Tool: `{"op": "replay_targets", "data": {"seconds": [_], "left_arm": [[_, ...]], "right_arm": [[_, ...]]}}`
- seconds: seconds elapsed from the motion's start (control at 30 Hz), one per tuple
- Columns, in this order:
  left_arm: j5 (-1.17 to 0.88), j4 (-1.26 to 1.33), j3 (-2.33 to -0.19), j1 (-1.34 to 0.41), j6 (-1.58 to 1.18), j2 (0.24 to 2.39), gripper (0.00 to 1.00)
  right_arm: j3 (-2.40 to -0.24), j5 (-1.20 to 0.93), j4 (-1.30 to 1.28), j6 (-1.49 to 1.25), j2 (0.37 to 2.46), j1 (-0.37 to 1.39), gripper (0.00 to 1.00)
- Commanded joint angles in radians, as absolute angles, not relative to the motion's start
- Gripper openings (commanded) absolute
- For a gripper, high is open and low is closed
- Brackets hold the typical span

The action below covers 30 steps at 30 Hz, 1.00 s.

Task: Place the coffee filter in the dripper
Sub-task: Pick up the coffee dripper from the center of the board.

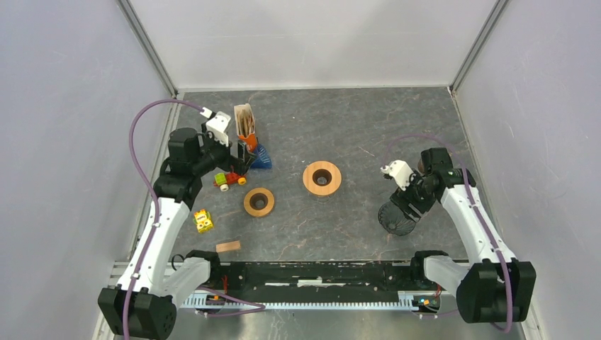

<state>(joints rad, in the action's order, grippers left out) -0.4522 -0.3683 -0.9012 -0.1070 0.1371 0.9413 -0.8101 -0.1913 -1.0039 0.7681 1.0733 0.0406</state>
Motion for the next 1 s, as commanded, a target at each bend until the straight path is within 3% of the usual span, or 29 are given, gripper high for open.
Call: {"op": "replay_targets", "data": {"seconds": [0.0,0.23,0.57,0.93,0.97], "left_arm": [[-0.488,-0.321,-0.888,-0.109,0.121,0.922,1.00],[-0.491,-0.315,-0.880,-0.111,0.121,0.899,1.00],[-0.487,-0.329,-0.871,-0.110,0.141,0.883,1.00],[-0.506,-0.324,-0.878,-0.113,0.131,0.889,1.00],[-0.511,-0.334,-0.884,-0.115,0.144,0.895,1.00]], "right_arm": [[-0.781,-0.288,-1.010,0.846,1.106,-0.018,0.73],[-0.785,-0.417,-1.032,0.876,1.185,-0.069,0.50],[-0.794,-0.429,-1.018,0.855,1.186,-0.074,0.43],[-0.922,-0.537,-1.080,0.841,1.232,-0.074,0.00],[-0.946,-0.562,-1.091,0.838,1.238,-0.074,0.00]]}}
